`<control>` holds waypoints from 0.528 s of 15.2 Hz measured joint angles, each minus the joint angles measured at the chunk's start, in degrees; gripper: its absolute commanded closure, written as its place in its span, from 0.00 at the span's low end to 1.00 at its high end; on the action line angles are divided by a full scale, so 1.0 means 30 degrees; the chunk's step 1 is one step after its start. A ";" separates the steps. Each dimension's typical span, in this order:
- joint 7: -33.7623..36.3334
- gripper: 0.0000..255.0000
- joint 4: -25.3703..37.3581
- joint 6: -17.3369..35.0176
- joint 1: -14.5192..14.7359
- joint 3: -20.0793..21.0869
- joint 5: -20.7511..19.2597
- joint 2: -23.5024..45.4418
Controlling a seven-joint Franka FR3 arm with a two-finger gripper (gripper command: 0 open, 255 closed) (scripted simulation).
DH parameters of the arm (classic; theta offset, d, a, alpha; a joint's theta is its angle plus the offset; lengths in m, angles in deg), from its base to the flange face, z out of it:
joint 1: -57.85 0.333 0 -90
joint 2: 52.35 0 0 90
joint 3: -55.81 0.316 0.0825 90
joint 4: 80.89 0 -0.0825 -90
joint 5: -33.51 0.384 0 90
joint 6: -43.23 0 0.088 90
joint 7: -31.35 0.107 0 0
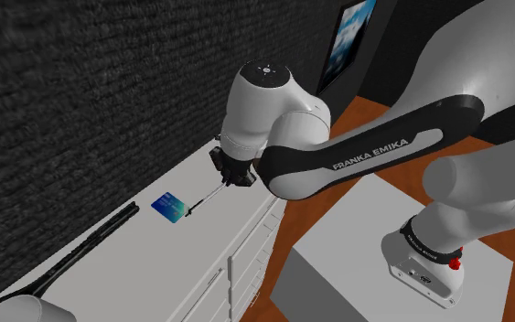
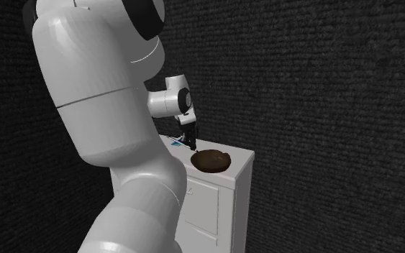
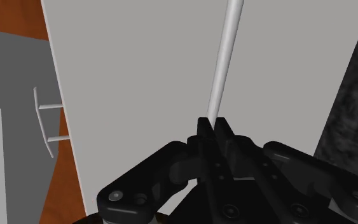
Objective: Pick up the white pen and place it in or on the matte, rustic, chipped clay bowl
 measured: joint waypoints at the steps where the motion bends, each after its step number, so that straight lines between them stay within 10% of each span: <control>1: 0.0041 1.00 0.0134 -0.0298 0.0617 -0.0673 -0.0119 0.0053; 8: -0.0433 1.00 0.0819 -0.2069 0.4221 -0.4618 0.0162 -0.0334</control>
